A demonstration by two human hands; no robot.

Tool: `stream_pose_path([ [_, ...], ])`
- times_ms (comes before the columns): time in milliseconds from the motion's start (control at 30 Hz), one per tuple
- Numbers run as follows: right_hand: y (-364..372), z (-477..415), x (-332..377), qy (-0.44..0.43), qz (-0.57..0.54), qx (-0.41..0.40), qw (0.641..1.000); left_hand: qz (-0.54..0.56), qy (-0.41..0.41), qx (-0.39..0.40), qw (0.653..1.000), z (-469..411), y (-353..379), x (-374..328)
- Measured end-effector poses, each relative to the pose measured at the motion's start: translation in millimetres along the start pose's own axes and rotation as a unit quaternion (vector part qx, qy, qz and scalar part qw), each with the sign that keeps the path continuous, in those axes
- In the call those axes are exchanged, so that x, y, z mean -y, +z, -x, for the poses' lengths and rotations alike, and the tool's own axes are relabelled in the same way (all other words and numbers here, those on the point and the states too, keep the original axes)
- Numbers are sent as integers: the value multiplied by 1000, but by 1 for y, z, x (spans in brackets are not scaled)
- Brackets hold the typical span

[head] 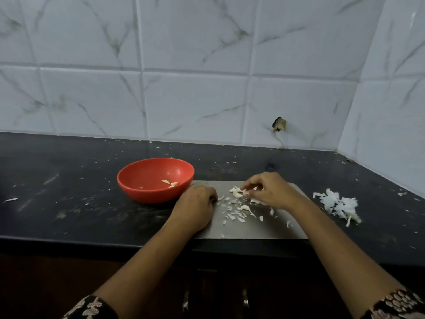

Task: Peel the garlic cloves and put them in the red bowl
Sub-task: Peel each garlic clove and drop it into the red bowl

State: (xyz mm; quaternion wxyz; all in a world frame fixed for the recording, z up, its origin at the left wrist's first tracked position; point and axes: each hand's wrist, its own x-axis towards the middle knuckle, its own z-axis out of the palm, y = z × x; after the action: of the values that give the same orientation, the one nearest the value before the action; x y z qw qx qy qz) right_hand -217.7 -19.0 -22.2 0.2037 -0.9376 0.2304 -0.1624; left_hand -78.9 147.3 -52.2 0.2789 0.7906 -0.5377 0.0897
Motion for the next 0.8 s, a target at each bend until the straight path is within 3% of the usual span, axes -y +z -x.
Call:
stream_pose_path([
  [200,16,5,5,-84,72,-23,994,17,-9,0,1000,-2,1,1],
  [533,24,1,11,-85,87,-27,992,80,-24,85,993,-28,-2,1],
  [700,24,4,16,-78,23,-18,997,75,-21,31,996,-25,14,2],
  [800,26,2,15,-82,50,-14,995,69,-16,22,997,-24,17,2],
])
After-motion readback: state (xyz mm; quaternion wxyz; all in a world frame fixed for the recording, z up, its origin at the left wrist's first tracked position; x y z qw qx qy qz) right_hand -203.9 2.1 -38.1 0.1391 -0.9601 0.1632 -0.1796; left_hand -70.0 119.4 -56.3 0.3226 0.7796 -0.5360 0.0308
